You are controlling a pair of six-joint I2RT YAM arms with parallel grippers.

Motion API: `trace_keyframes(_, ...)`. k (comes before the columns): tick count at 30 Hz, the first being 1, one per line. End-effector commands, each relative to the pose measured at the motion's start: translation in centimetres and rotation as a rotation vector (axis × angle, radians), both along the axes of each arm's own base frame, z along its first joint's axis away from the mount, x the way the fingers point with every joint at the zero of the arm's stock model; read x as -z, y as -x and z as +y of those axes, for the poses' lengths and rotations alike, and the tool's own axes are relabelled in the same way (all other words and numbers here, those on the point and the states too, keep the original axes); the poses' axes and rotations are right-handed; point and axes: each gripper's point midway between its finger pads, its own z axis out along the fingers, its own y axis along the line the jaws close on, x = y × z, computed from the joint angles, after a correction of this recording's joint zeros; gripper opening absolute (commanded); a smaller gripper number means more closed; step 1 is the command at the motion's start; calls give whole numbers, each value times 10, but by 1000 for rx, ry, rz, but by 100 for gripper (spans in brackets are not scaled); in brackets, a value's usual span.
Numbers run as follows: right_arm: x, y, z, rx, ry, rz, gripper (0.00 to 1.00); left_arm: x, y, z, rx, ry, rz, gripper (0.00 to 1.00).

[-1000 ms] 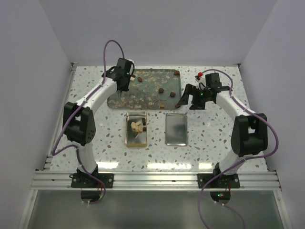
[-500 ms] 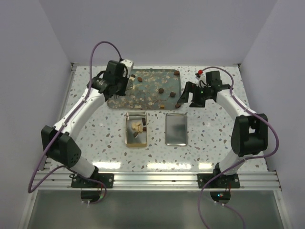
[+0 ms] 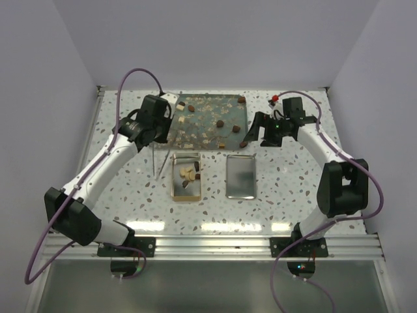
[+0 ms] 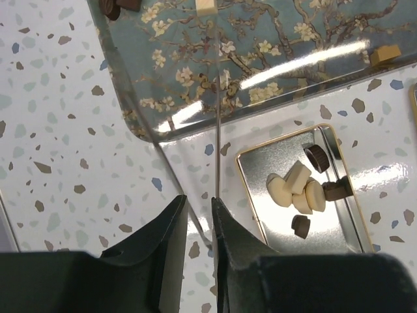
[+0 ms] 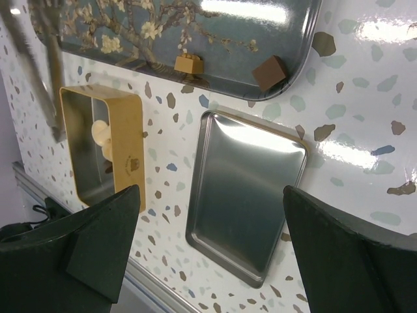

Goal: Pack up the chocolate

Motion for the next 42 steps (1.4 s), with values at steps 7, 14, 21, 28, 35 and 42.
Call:
trace_keyframes(7,-19,11,-6,-12,33,-54,94,0,-21,3,-52,-38,-54,27)
trace_keyframes(14,-21,6,-4,-14,27,-54,94,33,-10,18,-156,-56,2,29)
trace_keyframes(21,-16,10,-4,-17,26,-47,94,84,16,35,-298,48,70,63)
trace_keyframes(28,-8,19,-4,-21,23,-34,94,127,33,39,-383,110,100,70)
trace_keyframes(35,-9,19,-5,-21,26,-39,94,146,25,46,-429,138,90,67)
trace_keyframes(42,-9,19,-6,-25,33,-37,94,158,10,53,-453,170,96,63)
